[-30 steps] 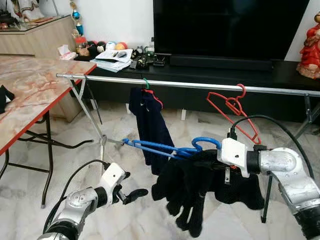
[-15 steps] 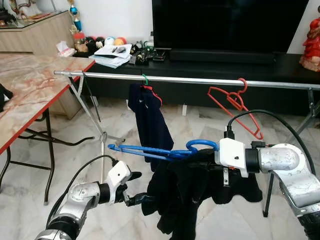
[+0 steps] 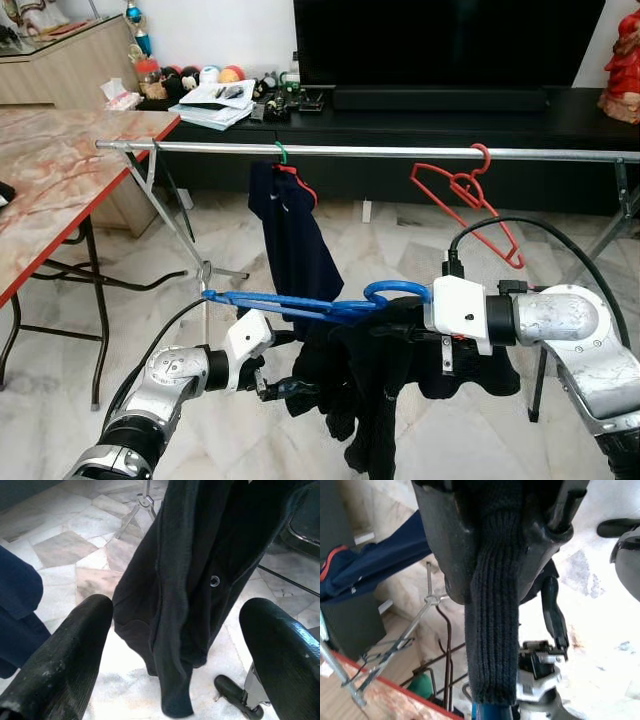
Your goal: Hang hanger
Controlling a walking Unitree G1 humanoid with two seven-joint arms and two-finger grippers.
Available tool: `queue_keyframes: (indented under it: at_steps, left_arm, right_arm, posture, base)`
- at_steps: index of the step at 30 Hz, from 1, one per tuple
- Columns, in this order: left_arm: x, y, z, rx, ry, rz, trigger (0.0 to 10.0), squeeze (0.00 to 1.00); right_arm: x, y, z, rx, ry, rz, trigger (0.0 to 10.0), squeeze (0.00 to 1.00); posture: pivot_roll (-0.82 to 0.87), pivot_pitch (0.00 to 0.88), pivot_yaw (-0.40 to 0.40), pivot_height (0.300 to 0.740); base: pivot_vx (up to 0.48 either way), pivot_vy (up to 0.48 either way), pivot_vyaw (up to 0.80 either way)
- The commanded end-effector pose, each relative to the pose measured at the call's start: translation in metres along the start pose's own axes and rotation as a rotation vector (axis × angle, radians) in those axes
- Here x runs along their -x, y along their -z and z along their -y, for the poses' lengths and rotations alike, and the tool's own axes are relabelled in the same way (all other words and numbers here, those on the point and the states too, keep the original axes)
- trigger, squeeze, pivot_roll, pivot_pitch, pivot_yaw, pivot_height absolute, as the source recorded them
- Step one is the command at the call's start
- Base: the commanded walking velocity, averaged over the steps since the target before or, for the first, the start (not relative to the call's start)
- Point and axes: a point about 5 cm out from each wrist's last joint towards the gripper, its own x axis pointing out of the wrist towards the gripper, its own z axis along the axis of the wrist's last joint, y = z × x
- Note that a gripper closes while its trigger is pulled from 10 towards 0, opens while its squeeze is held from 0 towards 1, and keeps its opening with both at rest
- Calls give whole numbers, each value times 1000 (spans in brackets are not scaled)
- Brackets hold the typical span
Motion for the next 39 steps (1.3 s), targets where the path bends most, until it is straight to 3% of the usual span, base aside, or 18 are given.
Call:
queue_keyframes:
  at_steps: [1,7,8,9,11,12,35,37,39]
  left_arm:
    - [1,4,1,-2,3,-23,10000,0]
    - [-1,7,4,30,-11,-7,10000,0]
    - [-2,7,5,34,-13,-5,8078,0]
    - [-2,8,5,41,-23,3,1059,0]
    - [-2,8,5,49,-28,8,1059,0]
    - [-2,8,5,58,-32,14,0,0]
    - [-5,8,7,107,-39,50,0,0]
    - [-4,8,8,115,-30,51,0,0]
    - [-2,10,13,149,47,36,0,0]
  right_arm:
    - [3,-14,4,43,9,38,0,0]
    - [7,-19,7,48,18,55,0,0]
    - [7,-20,7,49,18,59,0,0]
    - [8,-21,8,51,19,58,0,0]
    - [8,-21,8,51,19,57,0,0]
    - [8,-22,8,52,19,57,0,0]
    - [9,-19,14,25,55,57,0,0]
    - [9,-18,14,23,57,55,0,0]
    - [8,-18,14,22,58,52,0,0]
  posture:
    - [30,105,104,740]
    - [19,104,94,740]
    - [19,104,94,740]
    - [18,102,90,740]
    - [18,102,89,740]
    - [18,102,89,740]
    - [18,104,85,740]
    - [18,104,85,740]
    - [20,108,87,740]
  base:
    - [0,0,0]
    - [0,0,0]
    - [0,0,0]
    - [0,0,0]
    - [0,0,0]
    - [0,0,0]
    - [0,0,0]
    - [0,0,0]
    - [0,0,0]
